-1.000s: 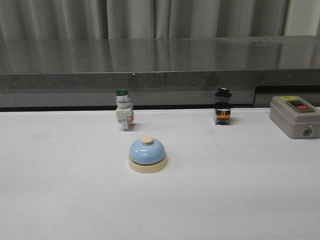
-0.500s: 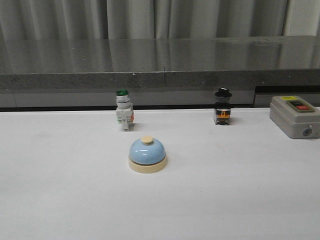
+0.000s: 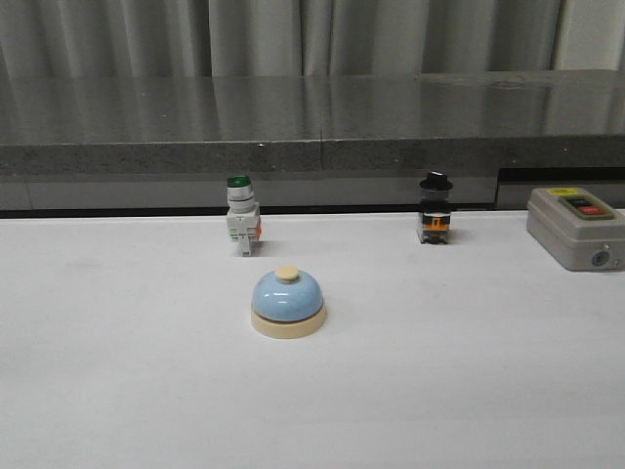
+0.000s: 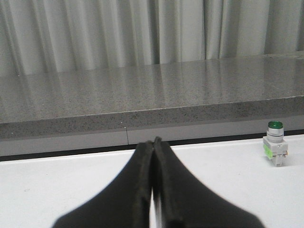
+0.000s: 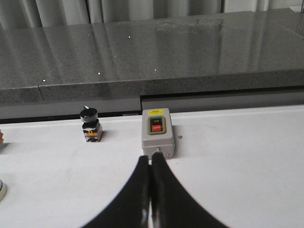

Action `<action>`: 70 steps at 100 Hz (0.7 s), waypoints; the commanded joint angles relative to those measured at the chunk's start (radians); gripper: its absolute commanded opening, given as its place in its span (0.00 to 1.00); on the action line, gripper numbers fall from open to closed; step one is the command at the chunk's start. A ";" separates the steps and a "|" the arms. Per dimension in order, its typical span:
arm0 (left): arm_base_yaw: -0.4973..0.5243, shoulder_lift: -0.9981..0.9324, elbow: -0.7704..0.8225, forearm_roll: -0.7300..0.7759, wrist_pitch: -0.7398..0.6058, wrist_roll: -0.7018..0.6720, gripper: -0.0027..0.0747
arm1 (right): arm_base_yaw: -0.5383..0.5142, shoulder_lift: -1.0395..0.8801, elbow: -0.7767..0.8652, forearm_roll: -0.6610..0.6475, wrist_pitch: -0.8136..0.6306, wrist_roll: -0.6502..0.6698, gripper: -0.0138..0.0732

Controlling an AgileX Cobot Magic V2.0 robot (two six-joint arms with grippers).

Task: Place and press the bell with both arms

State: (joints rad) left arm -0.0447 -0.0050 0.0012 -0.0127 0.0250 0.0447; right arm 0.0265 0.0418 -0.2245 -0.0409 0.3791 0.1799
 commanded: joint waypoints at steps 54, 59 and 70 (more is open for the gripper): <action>0.001 -0.036 0.022 -0.001 -0.082 -0.004 0.01 | -0.004 -0.061 0.250 -0.041 -0.369 0.001 0.08; 0.001 -0.036 0.022 -0.001 -0.082 -0.004 0.01 | -0.004 -0.061 0.250 -0.041 -0.368 0.001 0.08; 0.001 -0.036 0.022 -0.001 -0.082 -0.004 0.01 | -0.004 -0.061 0.250 -0.041 -0.368 0.001 0.08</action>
